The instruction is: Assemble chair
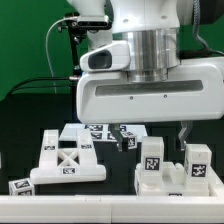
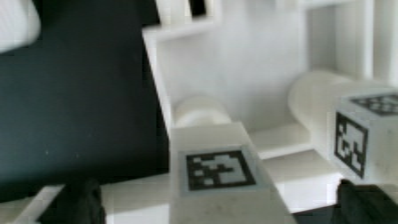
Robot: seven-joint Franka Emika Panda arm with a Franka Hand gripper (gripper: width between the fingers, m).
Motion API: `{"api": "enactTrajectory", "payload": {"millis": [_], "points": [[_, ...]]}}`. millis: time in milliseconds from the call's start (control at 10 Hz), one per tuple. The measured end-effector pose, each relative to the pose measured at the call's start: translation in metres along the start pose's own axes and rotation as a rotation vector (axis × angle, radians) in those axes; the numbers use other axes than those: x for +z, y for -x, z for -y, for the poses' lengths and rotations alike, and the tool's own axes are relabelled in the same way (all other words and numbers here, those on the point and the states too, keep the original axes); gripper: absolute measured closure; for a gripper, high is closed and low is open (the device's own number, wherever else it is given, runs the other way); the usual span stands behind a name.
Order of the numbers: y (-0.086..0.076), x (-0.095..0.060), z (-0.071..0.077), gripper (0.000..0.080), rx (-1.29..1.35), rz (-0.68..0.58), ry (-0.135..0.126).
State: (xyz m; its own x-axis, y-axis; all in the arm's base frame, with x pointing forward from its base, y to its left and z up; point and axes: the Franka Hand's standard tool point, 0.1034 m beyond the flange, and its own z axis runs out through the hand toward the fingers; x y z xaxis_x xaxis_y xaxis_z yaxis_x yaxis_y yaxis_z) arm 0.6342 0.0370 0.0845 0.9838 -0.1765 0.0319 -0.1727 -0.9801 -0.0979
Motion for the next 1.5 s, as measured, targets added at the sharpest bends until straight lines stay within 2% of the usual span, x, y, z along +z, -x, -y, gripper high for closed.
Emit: {"api": "enactTrajectory", "payload": {"millis": [200, 300, 400, 600, 800, 900, 1000, 1200, 1400, 1500], "points": [[0.000, 0.001, 0.000, 0.0400, 0.012, 0.001, 0.000], [0.000, 0.001, 0.000, 0.0400, 0.041, 0.001, -0.001], [0.000, 0.001, 0.000, 0.0515, 0.126, 0.001, -0.001], [0.002, 0.001, 0.006, 0.0515, 0.388, 0.002, 0.000], [0.004, 0.002, 0.010, 0.0515, 0.707, -0.002, 0.014], [0.004, 0.003, 0.012, 0.0515, 0.930, -0.004, 0.011], [0.004, 0.003, 0.012, 0.0515, 1.135, -0.001, -0.007], [0.003, 0.003, 0.012, 0.0515, 1.112, -0.001, -0.008], [0.007, 0.005, 0.017, 0.0515, 0.844, -0.011, 0.002], [0.006, 0.003, 0.016, 0.0262, 0.645, -0.011, 0.000]]}}
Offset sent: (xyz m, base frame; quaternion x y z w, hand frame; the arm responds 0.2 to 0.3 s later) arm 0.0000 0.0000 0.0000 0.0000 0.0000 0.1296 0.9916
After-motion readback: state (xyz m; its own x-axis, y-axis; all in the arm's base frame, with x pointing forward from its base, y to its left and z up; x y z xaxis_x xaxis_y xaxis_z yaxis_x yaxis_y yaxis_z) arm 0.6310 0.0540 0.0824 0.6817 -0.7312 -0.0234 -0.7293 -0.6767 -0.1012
